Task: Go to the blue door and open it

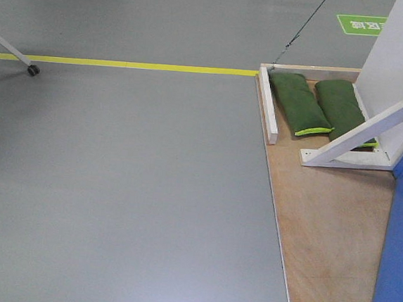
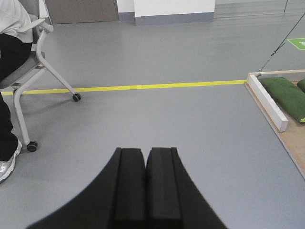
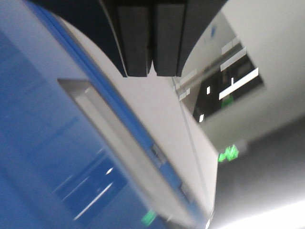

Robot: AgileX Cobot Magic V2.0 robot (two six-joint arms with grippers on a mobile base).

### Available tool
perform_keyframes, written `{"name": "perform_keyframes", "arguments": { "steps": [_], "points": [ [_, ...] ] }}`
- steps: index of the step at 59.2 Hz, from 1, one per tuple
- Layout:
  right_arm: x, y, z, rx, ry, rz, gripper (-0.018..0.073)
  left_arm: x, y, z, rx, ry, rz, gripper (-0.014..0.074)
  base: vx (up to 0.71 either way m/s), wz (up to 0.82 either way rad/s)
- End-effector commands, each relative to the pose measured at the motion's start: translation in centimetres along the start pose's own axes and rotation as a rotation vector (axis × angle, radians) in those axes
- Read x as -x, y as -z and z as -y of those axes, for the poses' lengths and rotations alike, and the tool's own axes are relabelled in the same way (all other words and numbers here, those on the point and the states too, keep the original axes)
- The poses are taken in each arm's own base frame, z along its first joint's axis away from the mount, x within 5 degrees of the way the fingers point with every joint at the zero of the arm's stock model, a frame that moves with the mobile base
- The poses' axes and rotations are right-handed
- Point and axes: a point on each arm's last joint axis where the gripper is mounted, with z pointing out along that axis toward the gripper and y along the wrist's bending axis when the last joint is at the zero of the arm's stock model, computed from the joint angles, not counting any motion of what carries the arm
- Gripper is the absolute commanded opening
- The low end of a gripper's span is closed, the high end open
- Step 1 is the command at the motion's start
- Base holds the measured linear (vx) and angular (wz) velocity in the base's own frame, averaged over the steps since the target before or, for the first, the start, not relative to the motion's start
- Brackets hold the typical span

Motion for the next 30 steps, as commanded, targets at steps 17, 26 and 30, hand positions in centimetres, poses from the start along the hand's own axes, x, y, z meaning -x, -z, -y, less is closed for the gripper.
{"name": "perform_keyframes", "arguments": {
  "steps": [17,26,30],
  "points": [
    [6.2,-3.2,1.6,-0.165,-0.318,0.645,-0.0004,1.8,0.5,0.0,-0.005,0.004,0.129,0.0071,0.00,0.00],
    [6.1,-7.7,2.1,-0.188,-0.306,0.566,-0.0004,1.8,0.5,0.0,-0.005,0.004,0.129,0.0071,0.00,0.00],
    [6.1,-9.5,2.2,-0.193,-0.308,0.540,-0.0004,1.8,0.5,0.0,-0.005,0.004,0.129,0.0071,0.00,0.00]
  ]
}}
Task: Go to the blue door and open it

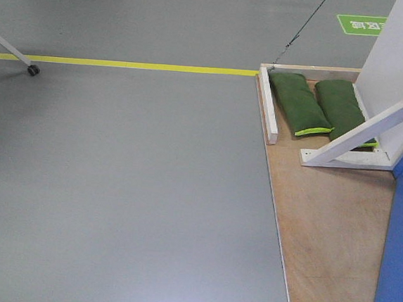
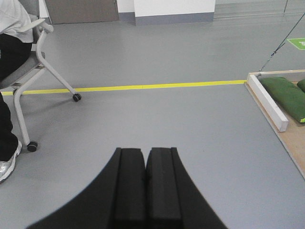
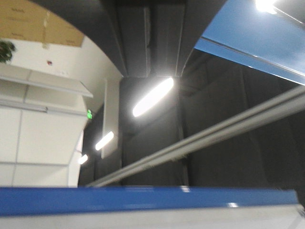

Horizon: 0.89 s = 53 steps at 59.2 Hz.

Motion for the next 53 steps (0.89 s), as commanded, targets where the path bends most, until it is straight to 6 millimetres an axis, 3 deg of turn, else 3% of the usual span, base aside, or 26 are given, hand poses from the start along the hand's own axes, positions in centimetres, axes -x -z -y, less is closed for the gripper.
{"name": "perform_keyframes", "arguments": {
  "steps": [1,7,15,40,53],
  "points": [
    [-1.1,-2.0,-1.0,0.028,0.042,-0.033,-0.0004,1.8,0.5,0.0,-0.005,0.004,0.129,0.0071,0.00,0.00],
    [-2.5,-4.2,-0.7,0.010,0.048,-0.075,-0.0004,1.8,0.5,0.0,-0.005,0.004,0.129,0.0071,0.00,0.00],
    [-3.8,-5.3,-0.3,-0.005,0.057,-0.147,-0.0004,1.8,0.5,0.0,-0.005,0.004,0.129,0.0071,0.00,0.00],
    [-5.7,-2.7,-1.8,0.010,0.125,-0.503,-0.0004,1.8,0.5,0.0,-0.005,0.004,0.129,0.0071,0.00,0.00],
    [-7.0,-1.6,-1.4,-0.025,0.133,-0.695,-0.0004,1.8,0.5,0.0,-0.005,0.004,0.129,0.0071,0.00,0.00]
  ]
}}
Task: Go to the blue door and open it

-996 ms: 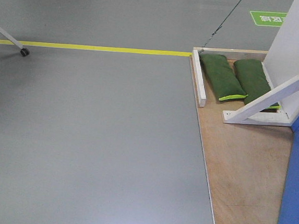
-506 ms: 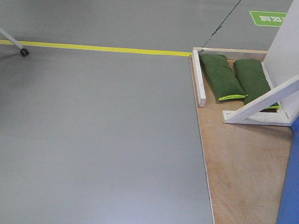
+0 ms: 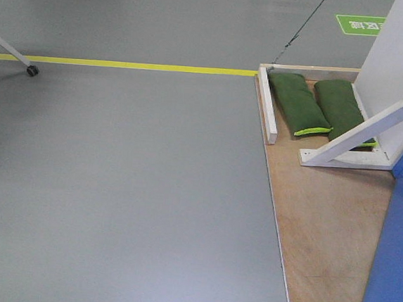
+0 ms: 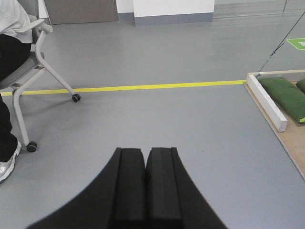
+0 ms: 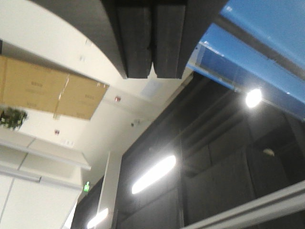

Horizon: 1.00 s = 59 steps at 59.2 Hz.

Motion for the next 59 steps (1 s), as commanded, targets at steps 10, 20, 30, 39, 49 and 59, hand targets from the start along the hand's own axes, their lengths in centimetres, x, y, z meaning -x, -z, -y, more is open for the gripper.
{"name": "perform_keyframes", "arguments": {
  "steps": [10,20,30,39,49,59],
  "points": [
    [-4.5,0.8,0.4,-0.062,0.042,-0.503,-0.0004,1.8,0.5,0.0,-0.005,0.004,0.129,0.0071,0.00,0.00],
    [-5.4,1.4,0.5,-0.080,0.042,-0.618,-0.0004,1.8,0.5,0.0,-0.005,0.004,0.129,0.0071,0.00,-0.01],
    [-7.3,3.0,1.0,-0.128,0.036,-0.906,-0.0004,1.8,0.5,0.0,-0.005,0.004,0.129,0.0071,0.00,0.00],
    [-7.6,3.4,1.0,-0.132,0.024,-0.956,-0.0004,1.8,0.5,0.0,-0.005,0.004,0.129,0.0071,0.00,0.00],
    [-7.8,2.2,1.6,-0.137,-0.027,-0.919,-0.0004,1.8,0.5,0.0,-0.005,0.004,0.129,0.0071,0.00,0.00],
    [-10.0,1.1,1.8,-0.114,-0.055,-0.924,-0.0004,1.8,0.5,0.0,-0.005,0.004,0.129,0.0071,0.00,0.00]
  ]
}}
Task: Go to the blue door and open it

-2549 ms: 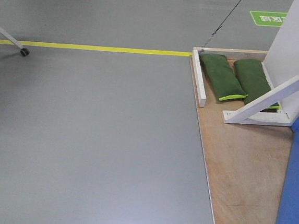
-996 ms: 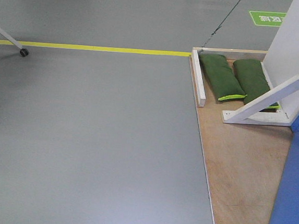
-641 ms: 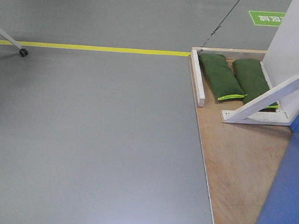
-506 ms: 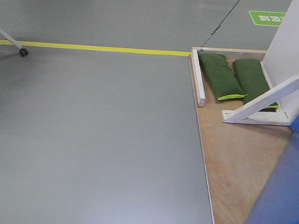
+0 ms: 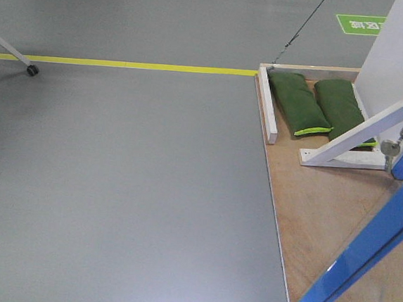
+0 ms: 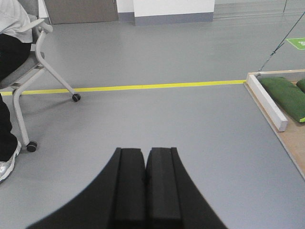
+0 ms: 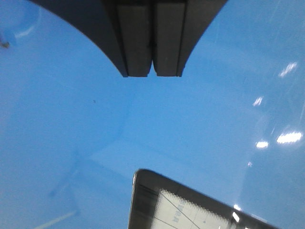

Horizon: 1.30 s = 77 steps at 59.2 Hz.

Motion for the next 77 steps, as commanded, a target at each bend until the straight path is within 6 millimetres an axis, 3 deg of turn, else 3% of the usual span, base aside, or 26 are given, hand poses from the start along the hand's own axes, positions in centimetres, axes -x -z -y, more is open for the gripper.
{"name": "perform_keyframes", "arguments": {
  "steps": [1,11,27,77],
  "points": [
    [0.0,-0.8,-1.5,0.085,-0.006,0.039,-0.0004,1.8,0.5,0.0,-0.005,0.004,0.129,0.0071,0.00,0.00],
    [-3.0,-4.3,-1.8,0.097,0.029,-0.107,-0.0004,1.8,0.5,0.0,-0.005,0.004,0.129,0.0071,0.00,0.00],
    [-5.8,-6.7,-2.1,0.112,0.034,-0.219,-0.0004,1.8,0.5,0.0,-0.005,0.004,0.129,0.0071,0.00,0.00],
    [-6.1,-6.9,-2.0,0.109,0.034,-0.239,-0.0004,1.8,0.5,0.0,-0.005,0.004,0.129,0.0071,0.00,0.00]
  ]
}}
